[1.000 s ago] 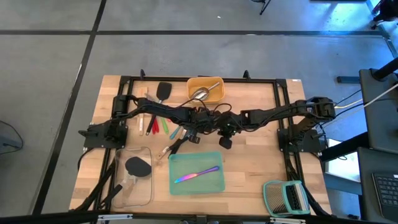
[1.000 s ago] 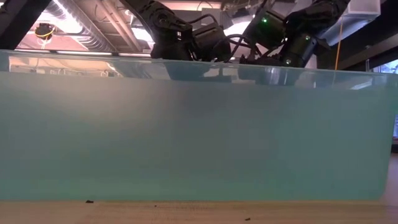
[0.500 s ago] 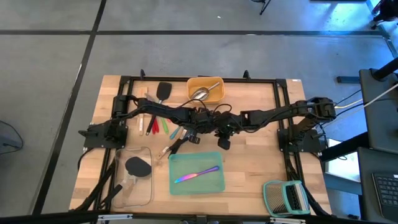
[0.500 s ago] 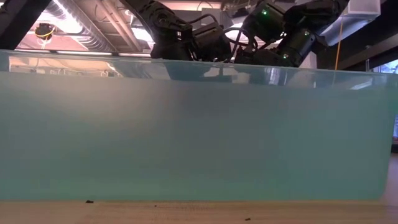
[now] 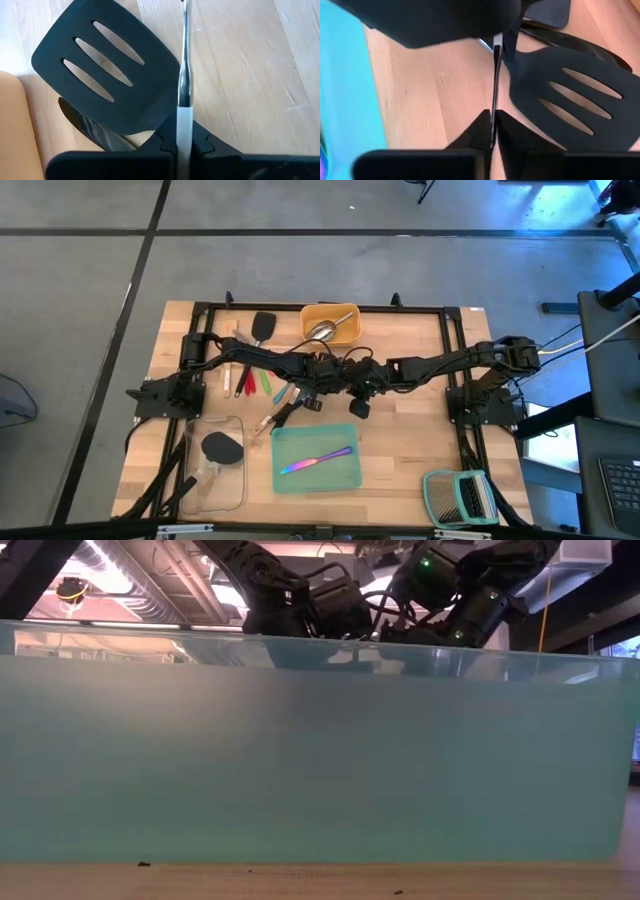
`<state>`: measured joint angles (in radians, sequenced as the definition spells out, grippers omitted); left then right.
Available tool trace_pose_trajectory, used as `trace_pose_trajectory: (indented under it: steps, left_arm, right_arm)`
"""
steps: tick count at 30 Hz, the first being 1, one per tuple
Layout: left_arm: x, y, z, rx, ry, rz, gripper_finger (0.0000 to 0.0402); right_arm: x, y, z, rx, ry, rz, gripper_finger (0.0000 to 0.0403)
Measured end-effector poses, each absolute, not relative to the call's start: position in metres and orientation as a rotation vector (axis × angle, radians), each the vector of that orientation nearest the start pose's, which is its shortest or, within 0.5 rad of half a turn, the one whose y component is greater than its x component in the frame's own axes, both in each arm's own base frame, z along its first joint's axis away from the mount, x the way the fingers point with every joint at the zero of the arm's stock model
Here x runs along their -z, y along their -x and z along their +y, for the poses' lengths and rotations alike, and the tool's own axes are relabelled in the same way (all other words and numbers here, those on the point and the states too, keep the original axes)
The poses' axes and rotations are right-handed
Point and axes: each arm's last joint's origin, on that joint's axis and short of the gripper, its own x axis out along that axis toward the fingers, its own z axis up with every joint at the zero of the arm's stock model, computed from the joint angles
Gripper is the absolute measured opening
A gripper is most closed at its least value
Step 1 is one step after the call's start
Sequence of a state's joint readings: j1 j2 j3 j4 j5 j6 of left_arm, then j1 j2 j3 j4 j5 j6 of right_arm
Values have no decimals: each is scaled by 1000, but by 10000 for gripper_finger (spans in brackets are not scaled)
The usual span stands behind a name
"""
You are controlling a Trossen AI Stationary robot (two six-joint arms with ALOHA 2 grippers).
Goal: Pick & Place Kitchen Items
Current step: Put the orange table knife into the green bin
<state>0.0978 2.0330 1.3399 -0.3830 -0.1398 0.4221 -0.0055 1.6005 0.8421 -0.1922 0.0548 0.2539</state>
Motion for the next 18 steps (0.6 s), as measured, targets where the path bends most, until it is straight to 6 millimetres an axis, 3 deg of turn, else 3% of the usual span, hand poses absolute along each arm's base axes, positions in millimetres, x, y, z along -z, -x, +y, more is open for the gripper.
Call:
trace_pose_trajectory:
  steps: [11,18]
  left_arm:
    - [-145,-409,45,-27,-422,1102,4]
    - [-154,-408,34,-7,-456,1081,35]
  right_arm:
    - [-163,-302,-3,185,-219,954,4]
    - [-162,-301,-3,183,-224,967,2]
